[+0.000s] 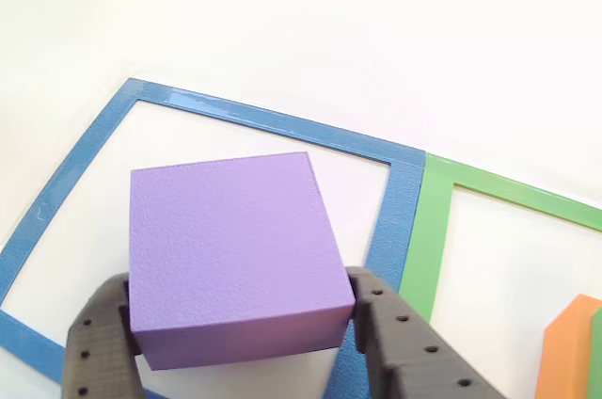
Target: Tower of hanoi
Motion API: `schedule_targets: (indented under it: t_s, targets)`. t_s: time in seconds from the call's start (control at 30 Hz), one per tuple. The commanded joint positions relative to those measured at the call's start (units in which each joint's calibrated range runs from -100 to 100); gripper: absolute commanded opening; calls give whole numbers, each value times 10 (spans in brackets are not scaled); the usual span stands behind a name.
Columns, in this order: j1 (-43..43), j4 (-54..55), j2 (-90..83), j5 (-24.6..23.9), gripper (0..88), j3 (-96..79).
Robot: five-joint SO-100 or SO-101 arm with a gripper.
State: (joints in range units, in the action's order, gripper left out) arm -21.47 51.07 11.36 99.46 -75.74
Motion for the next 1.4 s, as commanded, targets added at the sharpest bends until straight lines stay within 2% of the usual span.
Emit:
schedule_targets:
  t_s: [0.0, 0.5, 0.9, 1.13, 1.27, 1.37]
  targets:
    - [-22, 20, 11, 5, 138, 31]
    - [-37, 42, 73, 5, 158, 69]
    - [-28, 62, 86, 5, 328, 64]
    - [-18, 62, 60, 5, 347, 58]
    - [-14, 29, -10, 5, 344, 41]
    - [-12, -48, -100, 5, 326, 29]
